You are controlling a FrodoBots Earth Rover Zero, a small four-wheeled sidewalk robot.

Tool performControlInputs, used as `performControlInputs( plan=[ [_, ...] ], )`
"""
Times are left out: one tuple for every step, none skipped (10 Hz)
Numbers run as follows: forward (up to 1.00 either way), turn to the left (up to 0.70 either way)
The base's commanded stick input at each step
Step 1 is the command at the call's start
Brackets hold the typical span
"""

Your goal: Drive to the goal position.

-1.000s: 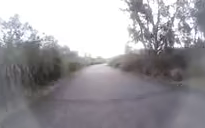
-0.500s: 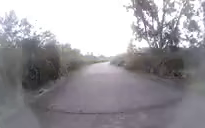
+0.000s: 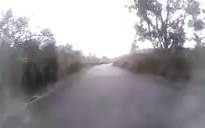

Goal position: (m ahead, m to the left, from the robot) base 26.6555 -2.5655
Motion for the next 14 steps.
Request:
performControlInputs(
  plan=[
    [0.85, 0.0],
    [0.85, 0.0],
    [0.85, 0.0],
    [0.85, 0.0],
    [0.85, -0.3],
    [0.85, -0.32],
    [0.85, -0.33],
    [0.85, -0.34],
    [0.85, -0.34],
    [0.85, -0.34],
    [0.85, -0.34],
    [0.85, -0.34],
    [0.85, -0.34],
    [0.85, 0.0]
  ],
)
